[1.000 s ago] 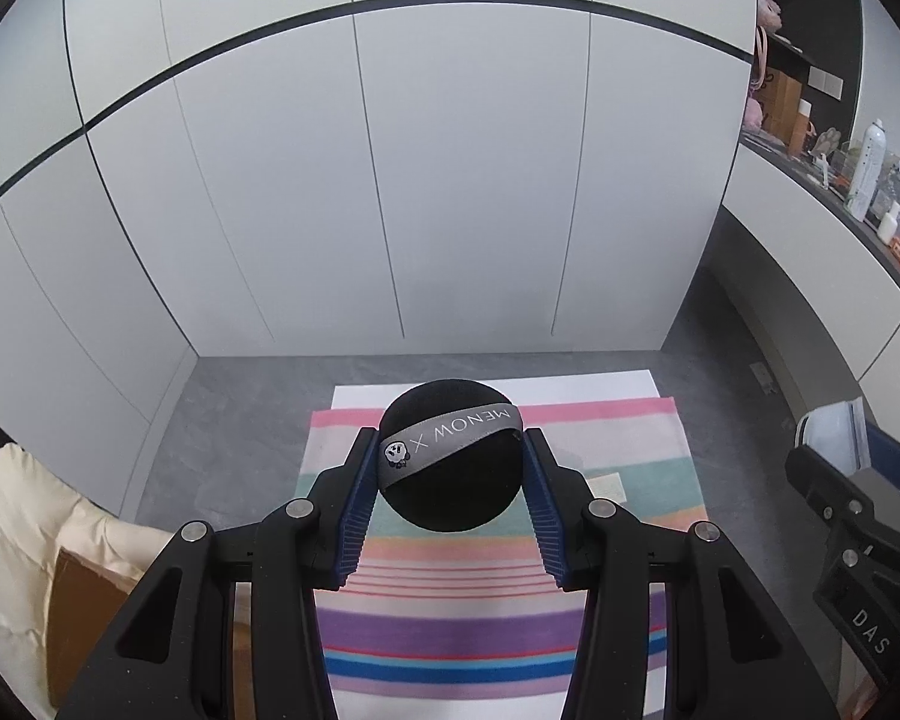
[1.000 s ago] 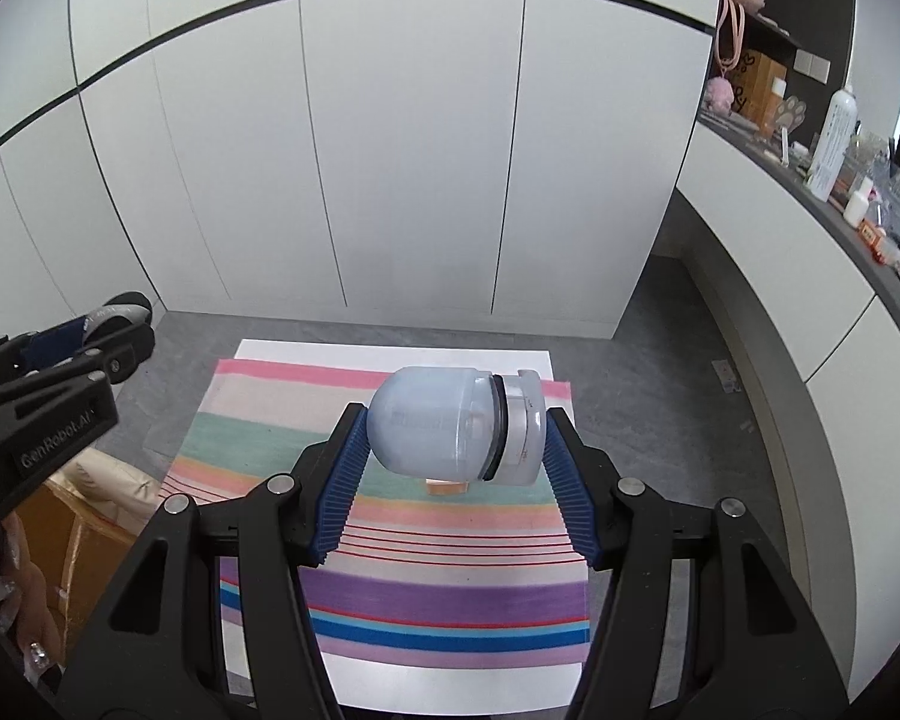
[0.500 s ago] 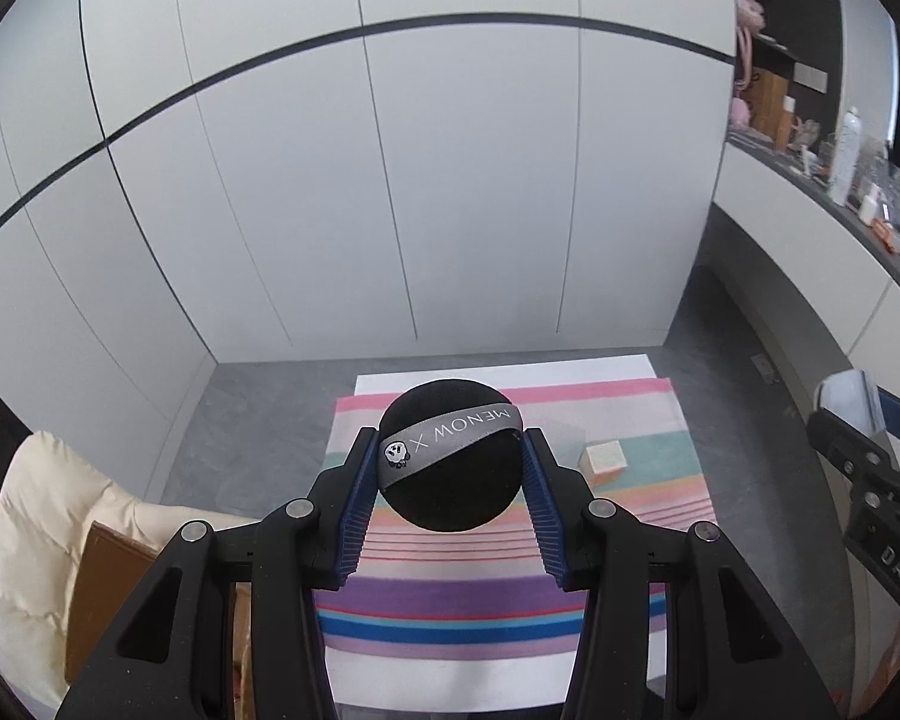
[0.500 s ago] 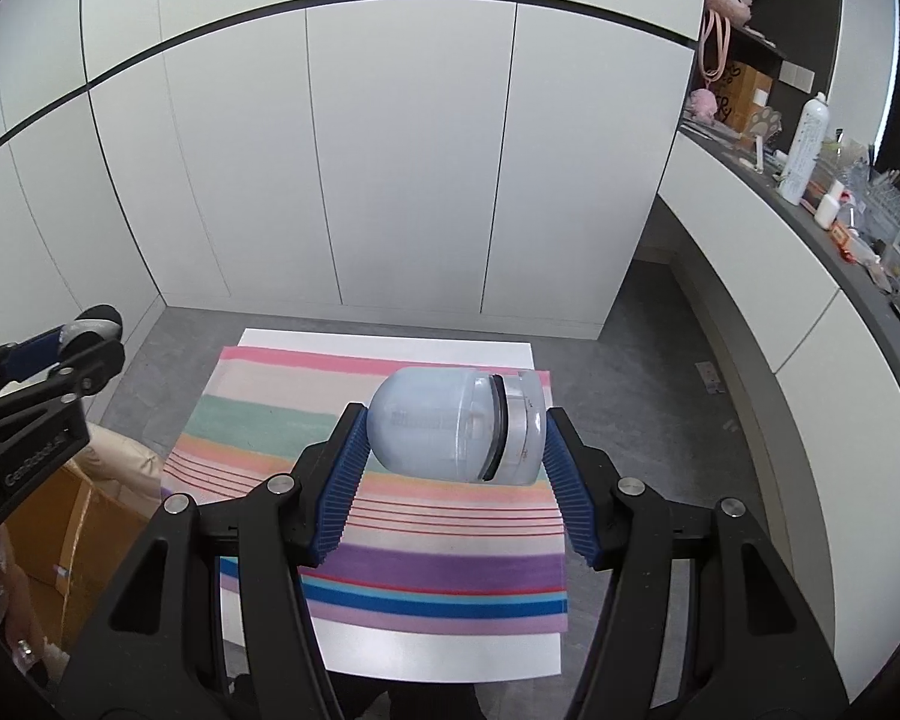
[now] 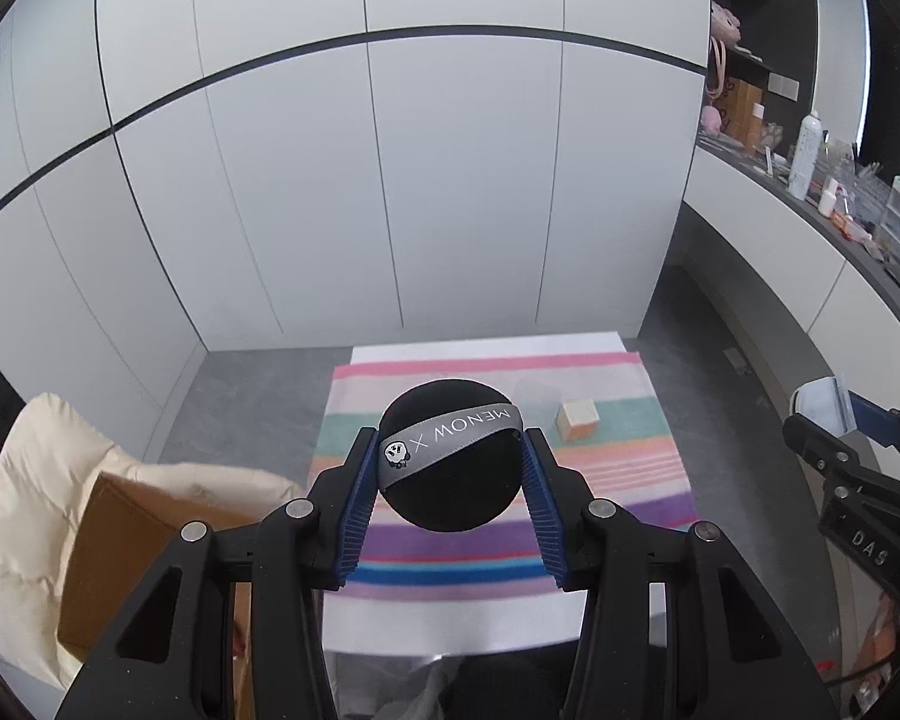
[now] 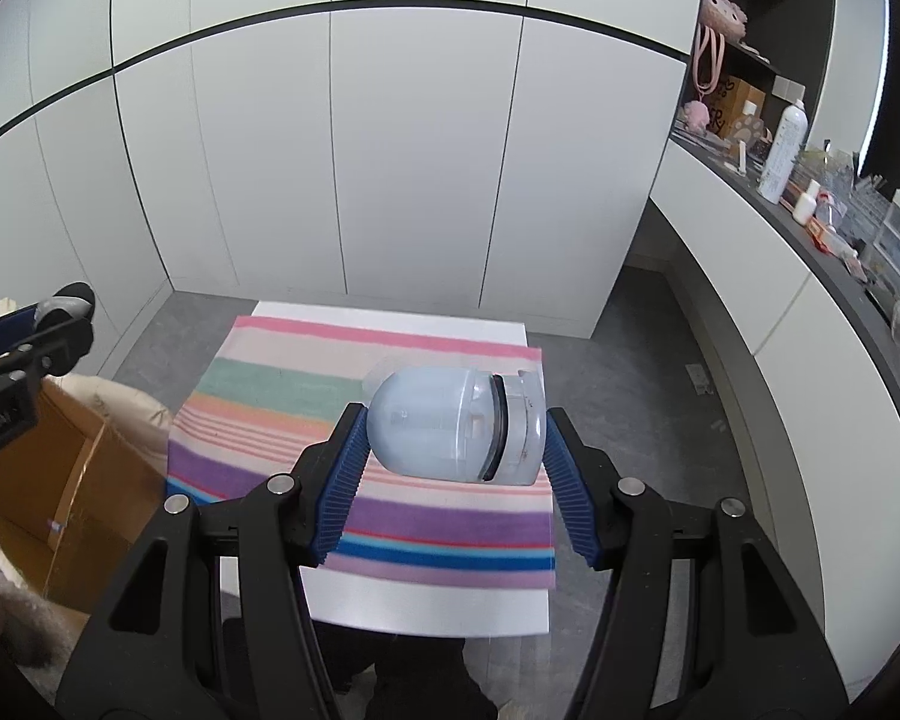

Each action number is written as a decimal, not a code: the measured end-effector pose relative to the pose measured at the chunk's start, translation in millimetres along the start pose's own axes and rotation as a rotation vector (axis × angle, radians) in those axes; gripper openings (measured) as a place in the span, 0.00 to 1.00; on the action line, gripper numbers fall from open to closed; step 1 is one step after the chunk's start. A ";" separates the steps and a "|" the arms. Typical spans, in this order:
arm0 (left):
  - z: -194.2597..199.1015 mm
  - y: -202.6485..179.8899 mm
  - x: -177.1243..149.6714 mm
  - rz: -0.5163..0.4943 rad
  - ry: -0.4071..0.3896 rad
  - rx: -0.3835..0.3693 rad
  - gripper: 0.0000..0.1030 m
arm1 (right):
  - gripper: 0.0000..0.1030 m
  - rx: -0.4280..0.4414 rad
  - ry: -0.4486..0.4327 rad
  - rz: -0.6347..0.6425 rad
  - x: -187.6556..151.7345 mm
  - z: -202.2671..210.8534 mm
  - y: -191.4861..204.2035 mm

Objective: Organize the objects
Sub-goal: 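Lift and carry the puff in the left tool while the right tool carries the bottle toward the box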

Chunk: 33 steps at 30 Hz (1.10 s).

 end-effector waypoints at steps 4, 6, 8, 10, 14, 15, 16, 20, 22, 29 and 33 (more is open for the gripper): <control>10.5 16.4 -25.3 -0.013 0.017 0.013 0.46 | 0.59 0.025 0.013 -0.021 -25.1 12.3 0.8; 14.1 26.9 -40.3 0.001 0.047 -0.001 0.46 | 0.59 0.023 0.020 -0.022 -36.3 15.7 0.1; 17.1 39.5 -53.1 0.024 0.066 -0.004 0.46 | 0.59 0.040 0.034 -0.036 -50.3 18.8 1.1; 18.4 47.1 -60.1 0.045 0.075 -0.004 0.46 | 0.59 0.050 0.046 -0.047 -62.2 20.6 1.8; 25.2 57.0 -74.8 0.049 0.076 0.006 0.46 | 0.59 0.058 0.073 -0.056 -87.9 25.7 2.1; 27.1 57.9 -77.3 0.053 0.076 0.003 0.46 | 0.59 0.064 0.080 -0.061 -93.8 26.9 1.8; 30.9 60.4 -81.2 0.057 0.072 0.001 0.46 | 0.59 0.068 0.088 -0.067 -100.7 28.9 1.3; 38.3 58.9 -90.1 0.035 0.066 -0.002 0.46 | 0.59 0.068 0.121 -0.083 -127.2 37.6 -0.7; 40.9 58.5 -96.4 0.013 0.066 0.000 0.46 | 0.59 0.073 0.136 -0.093 -135.3 39.7 -2.3; 37.3 69.4 -101.9 0.017 0.086 0.005 0.46 | 0.59 0.060 0.149 -0.099 -139.5 41.8 -2.6; 33.0 80.4 -105.3 0.028 0.099 0.019 0.46 | 0.59 0.065 0.163 -0.077 -135.9 36.4 6.2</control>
Point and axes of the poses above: each gripper's, at about its wrist camera, not at the fingertips, and z roughly against the way its jaws point, y to its left, x to its top, the point moved 7 cm from there along -z, roughly the way its jaws point, and after that the axes turned 8 degrees about z, right-handed, at the moved point
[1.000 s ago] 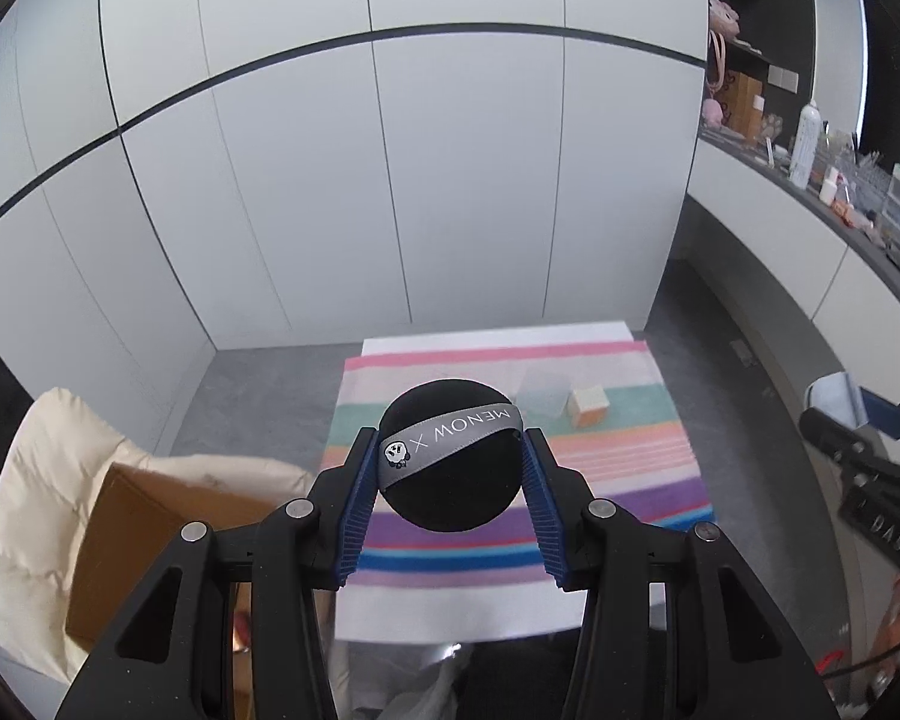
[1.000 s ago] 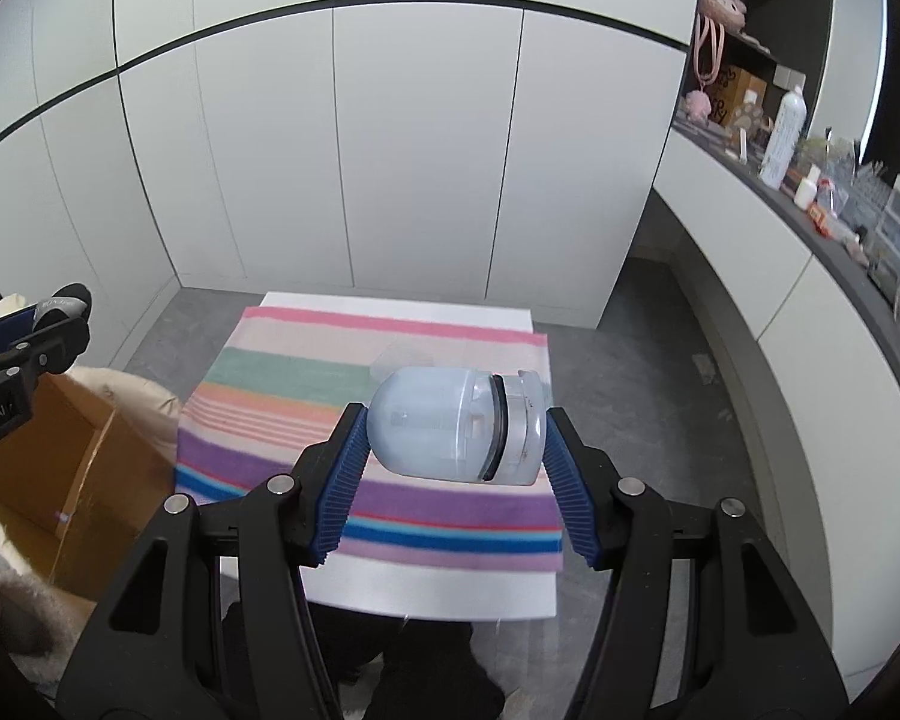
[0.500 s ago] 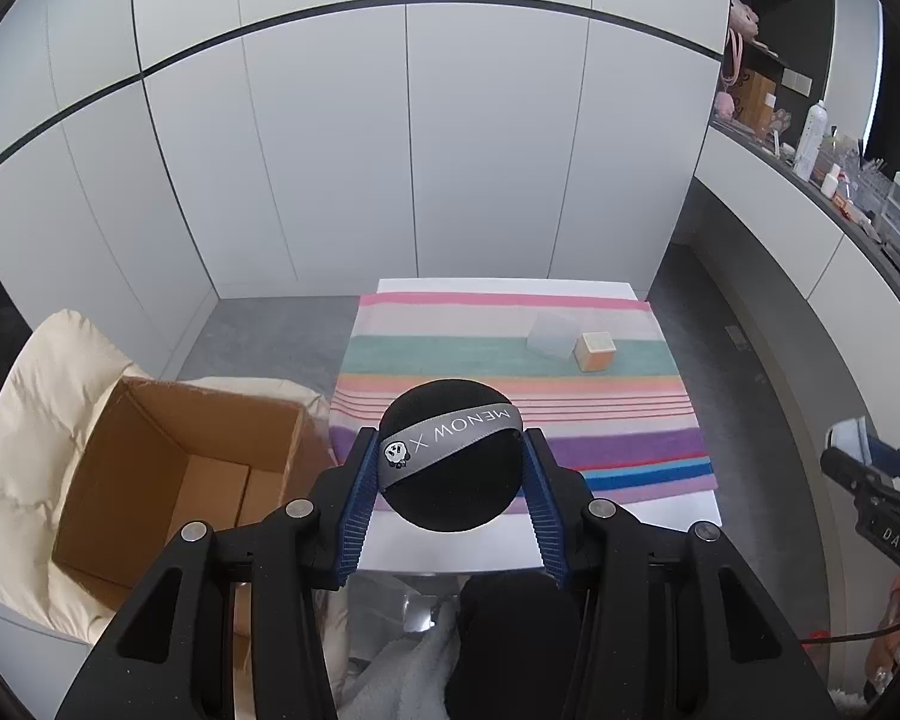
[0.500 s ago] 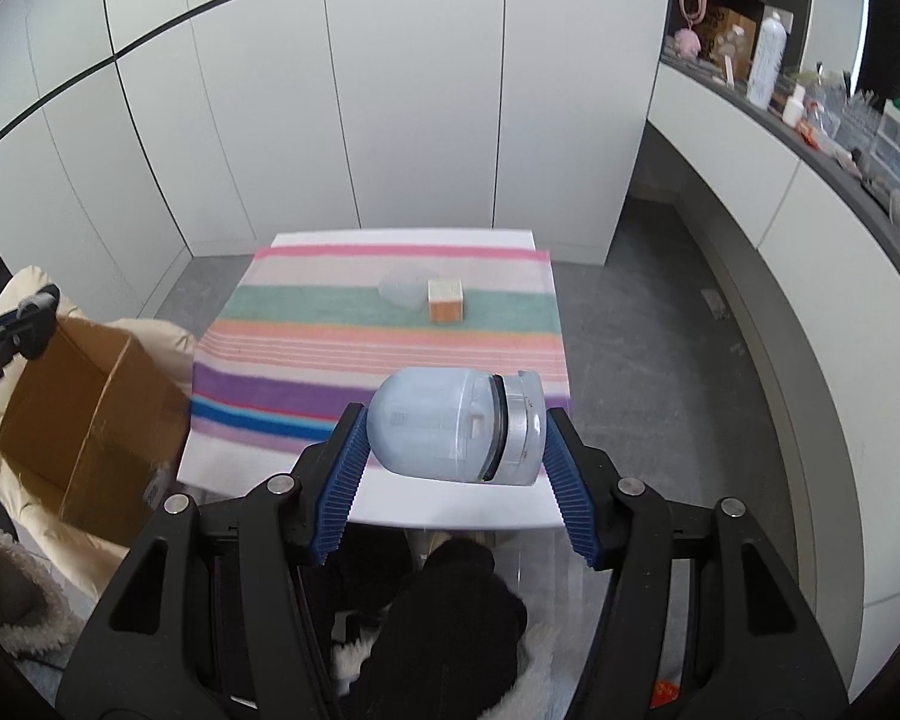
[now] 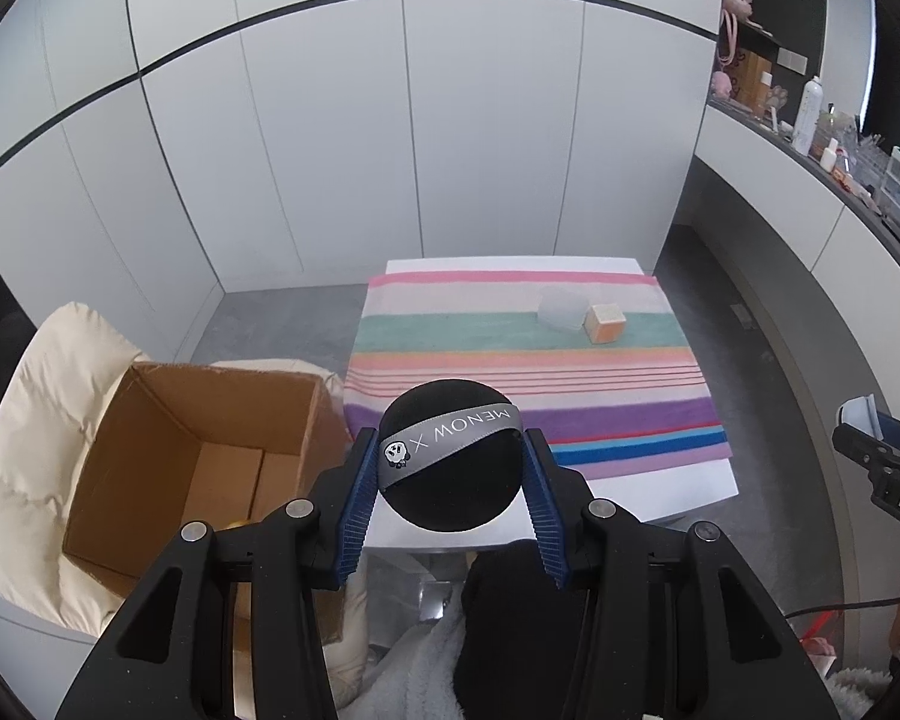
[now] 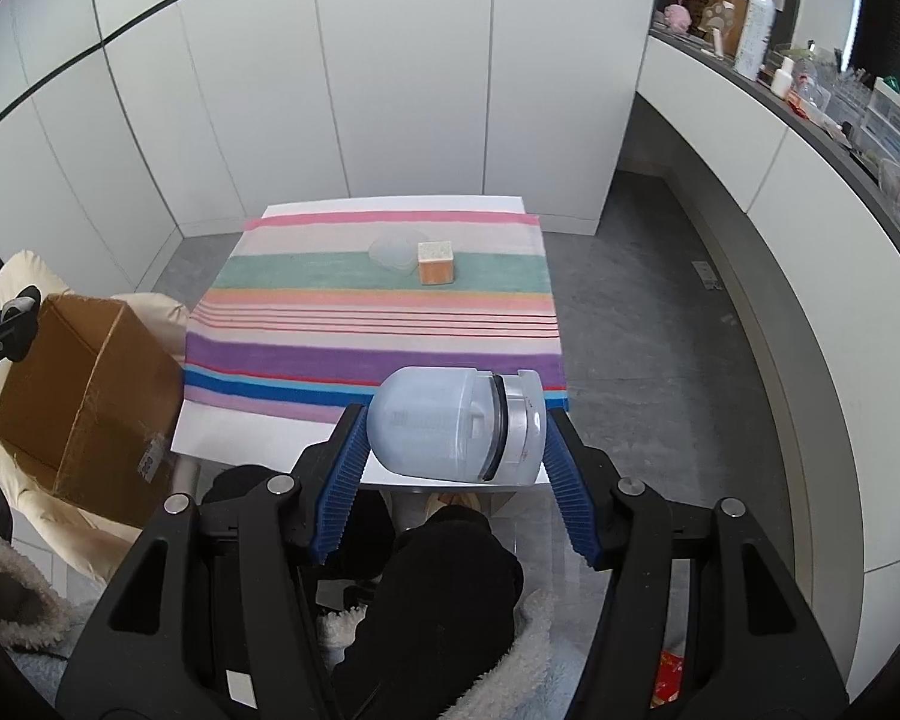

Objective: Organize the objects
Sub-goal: 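Lift and carry the puff in the left tool while the right tool carries the bottle toward the box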

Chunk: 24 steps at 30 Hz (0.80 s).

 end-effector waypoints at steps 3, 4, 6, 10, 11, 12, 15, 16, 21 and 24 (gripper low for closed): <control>-2.2 10.9 -3.2 0.017 0.012 0.014 0.46 | 0.59 0.013 0.005 0.024 3.8 -3.1 12.3; -2.1 15.5 -4.6 0.024 0.013 0.021 0.46 | 0.59 0.018 0.004 0.032 5.0 -3.9 16.5; -1.7 26.9 -8.4 0.040 0.014 0.039 0.46 | 0.59 0.037 0.001 0.055 9.1 -6.4 29.6; 0.9 57.5 -15.6 0.092 0.022 0.076 0.46 | 0.59 0.086 -0.005 0.121 17.3 -12.5 65.4; 1.8 66.5 -17.6 0.109 0.025 0.082 0.46 | 0.59 0.096 -0.006 0.135 18.7 -13.6 73.5; 2.7 74.2 -19.5 0.122 0.027 0.089 0.46 | 0.59 0.112 -0.009 0.158 21.2 -14.9 86.0; 5.8 103.4 -27.3 0.172 0.028 0.132 0.46 | 0.59 0.169 -0.016 0.232 28.5 -19.5 129.1; 7.0 116.4 -31.5 0.196 0.032 0.147 0.46 | 0.59 0.192 -0.019 0.257 30.5 -21.1 144.8; 7.5 169.3 -52.2 0.293 0.058 0.231 0.46 | 0.59 0.293 -0.041 0.392 37.7 -24.0 227.2; 9.5 199.2 -66.4 0.353 0.073 0.278 0.46 | 0.59 0.350 -0.059 0.479 39.9 -20.4 278.1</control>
Point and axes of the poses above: each gripper's, at about its wrist camera, not at the fingertips, and z roughly against the way its jaws point, y to its left, x to its top, the point moved 7 cm from there along -z, roughly the way its jaws point, and after that the axes turned 8 degrees about z, right-handed, at the moved point
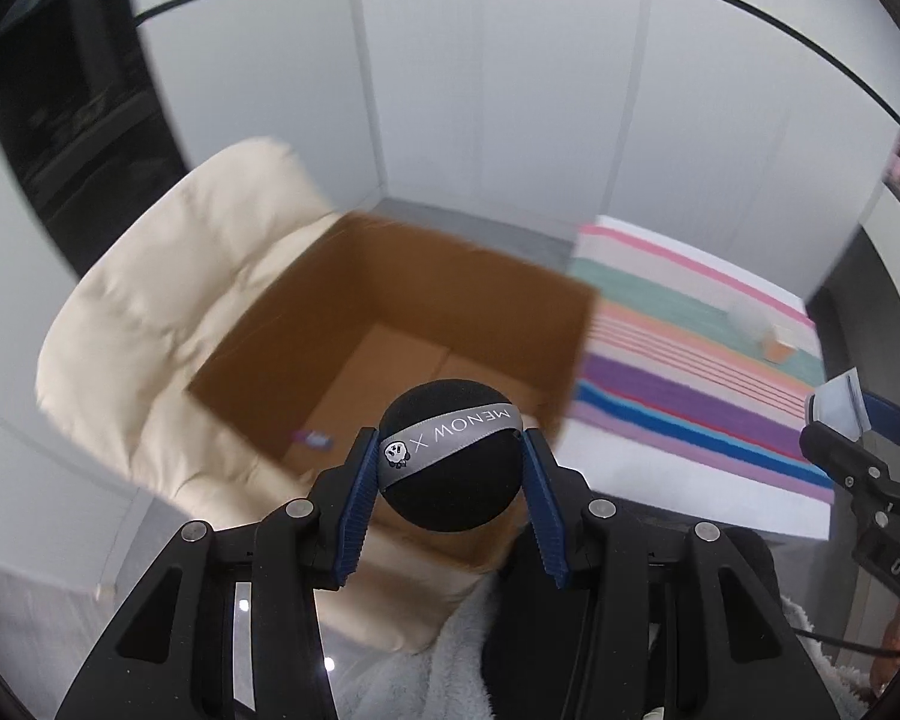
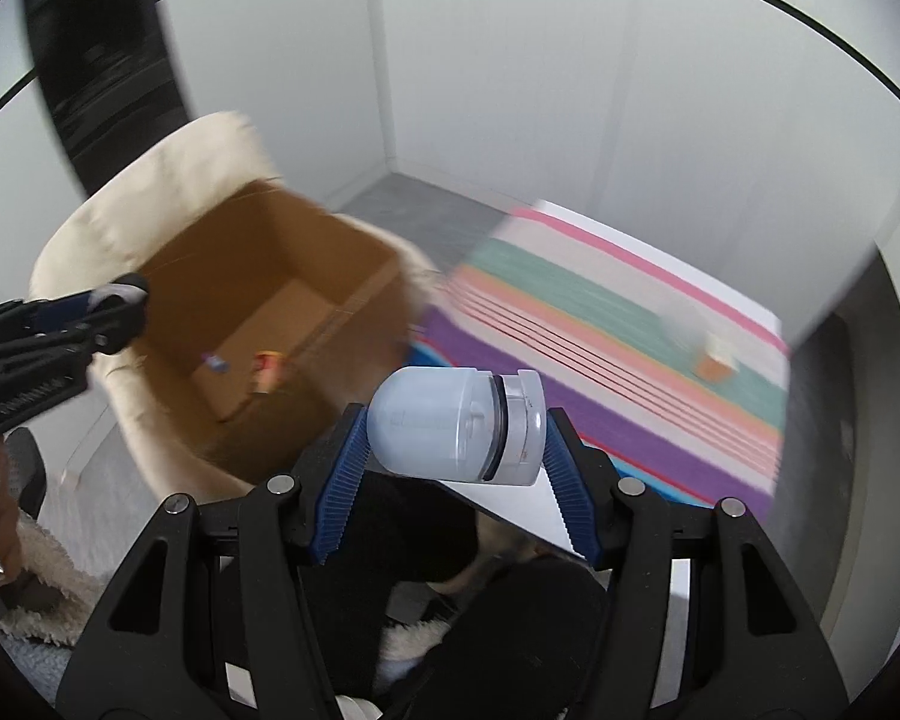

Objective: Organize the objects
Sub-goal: 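Lift and carry the puff in the left tool while the right tool carries the bottle toward the box, then open both tools to drop the puff and bottle into the box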

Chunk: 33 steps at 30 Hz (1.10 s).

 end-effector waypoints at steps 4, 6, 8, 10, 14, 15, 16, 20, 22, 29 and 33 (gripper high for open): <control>-6.6 38.1 -3.7 0.067 0.018 0.045 0.46 | 0.59 0.066 -0.017 0.099 23.2 -12.1 51.0; -10.5 54.8 -5.8 0.096 0.029 0.062 0.46 | 0.59 0.104 -0.021 0.141 32.6 -18.2 75.7; -15.1 66.3 -5.9 0.120 0.038 0.073 0.46 | 0.59 0.125 -0.019 0.168 38.7 -22.8 91.8; -20.4 72.5 -4.0 0.132 0.042 0.079 0.46 | 0.59 0.143 -0.013 0.192 44.2 -30.4 106.5; -35.0 75.5 6.7 0.127 0.035 0.087 0.46 | 0.59 0.156 0.009 0.223 51.1 -45.6 121.8; -38.1 75.4 9.2 0.124 0.034 0.089 0.46 | 0.59 0.159 0.016 0.227 53.2 -50.1 123.1; -42.1 75.5 11.9 0.122 0.034 0.087 0.46 | 0.59 0.160 0.024 0.231 55.2 -55.9 126.1; -58.5 76.9 27.3 0.117 0.026 0.099 0.46 | 0.59 0.165 0.050 0.238 61.8 -73.5 124.9; -65.3 77.7 35.4 0.114 0.020 0.108 0.46 | 0.59 0.162 0.061 0.241 65.4 -83.4 125.5; -92.2 85.7 73.9 0.118 -0.009 0.143 0.47 | 0.59 0.160 0.101 0.227 88.3 -132.5 131.8; -106.5 96.3 91.1 0.127 -0.015 0.164 0.47 | 0.59 0.151 0.112 0.218 104.1 -156.6 135.6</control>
Point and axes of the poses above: each gripper's, at about its wrist camera, not at the fingertips, and z roughly against the way its jaws point, y to its left, x to its top, the point moved 7 cm from there along -z, roughly the way its jaws point, and after that the axes turned 8 degrees about z, right-handed, at the moved point
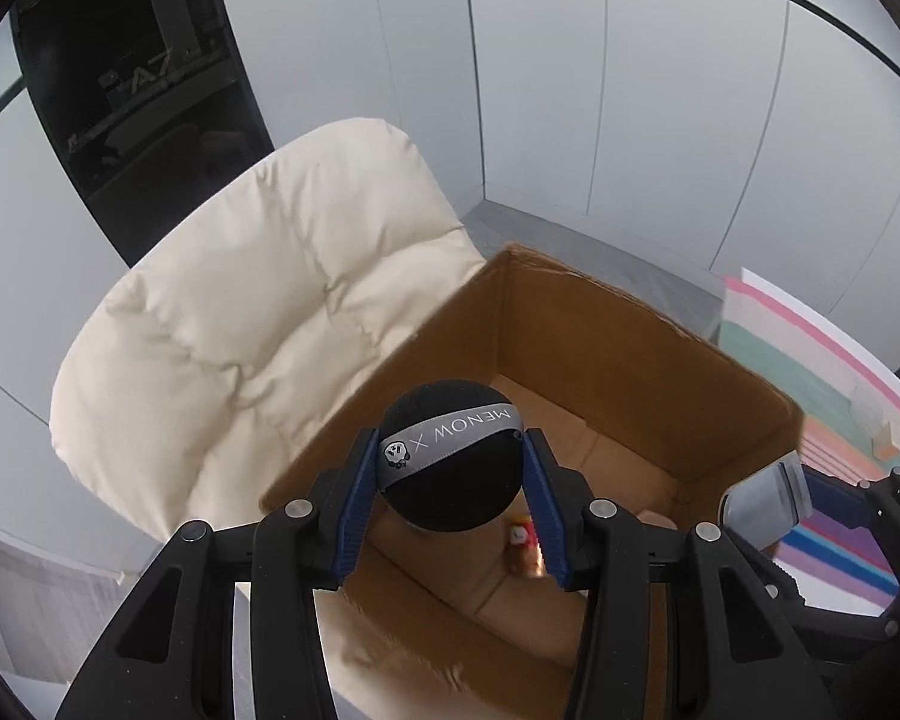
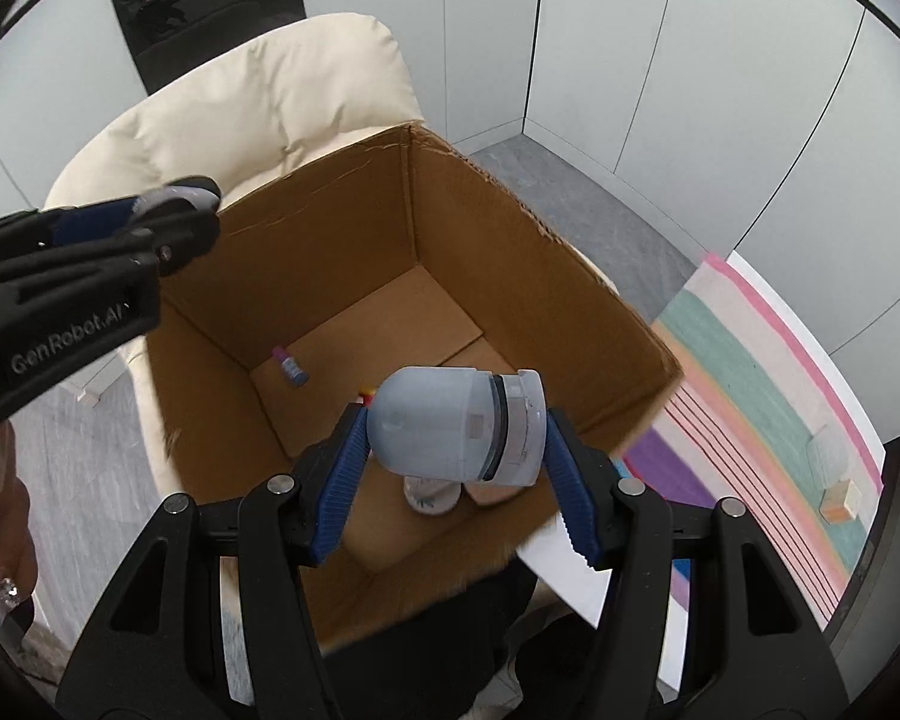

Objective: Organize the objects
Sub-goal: 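Open both tools to drop the puff and bottle into the box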

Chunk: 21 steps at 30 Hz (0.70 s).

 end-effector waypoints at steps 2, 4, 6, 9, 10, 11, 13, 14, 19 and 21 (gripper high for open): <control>-9.9 6.5 2.8 0.024 0.028 -0.012 0.47 | 0.59 0.000 0.003 -0.009 9.8 -10.5 -1.4; -16.7 13.4 1.2 0.037 0.048 -0.021 0.52 | 0.59 0.002 0.003 -0.025 17.5 -18.0 -2.1; -21.7 16.8 -1.5 0.051 0.071 -0.051 0.59 | 0.59 0.013 -0.004 -0.039 24.4 -23.3 -2.2; -29.7 20.0 -5.3 0.063 0.122 -0.072 0.75 | 0.85 0.025 -0.017 -0.061 29.8 -28.1 -1.6; -30.2 20.3 -6.1 0.062 0.125 -0.072 0.76 | 0.93 0.023 -0.015 -0.070 30.4 -29.3 -2.1; -30.0 20.8 -6.4 0.057 0.122 -0.066 0.79 | 0.99 0.019 -0.021 -0.083 31.3 -30.1 -3.1; -27.8 21.5 -6.0 0.048 0.109 -0.051 0.82 | 0.99 0.014 -0.028 -0.096 32.6 -30.3 -5.1; -26.4 22.0 -5.7 0.044 0.099 -0.045 0.83 | 0.99 0.015 -0.026 -0.101 32.4 -30.9 -5.6; -23.1 20.6 -4.8 0.029 0.086 -0.043 0.83 | 0.99 0.025 -0.011 -0.122 31.2 -32.9 -8.7; -23.0 18.8 -5.7 0.019 0.089 -0.043 0.83 | 0.99 0.020 -0.012 -0.120 30.6 -30.8 -9.5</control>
Point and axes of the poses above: each gripper's, at about its wrist camera, not at the fingertips, and z roughly against the way its jaws point, y to its left, x to its top, the point moved 7 cm from there along -z, roughly the way its jaws point, and after that the axes turned 8 degrees about z, right-handed, at the moved point
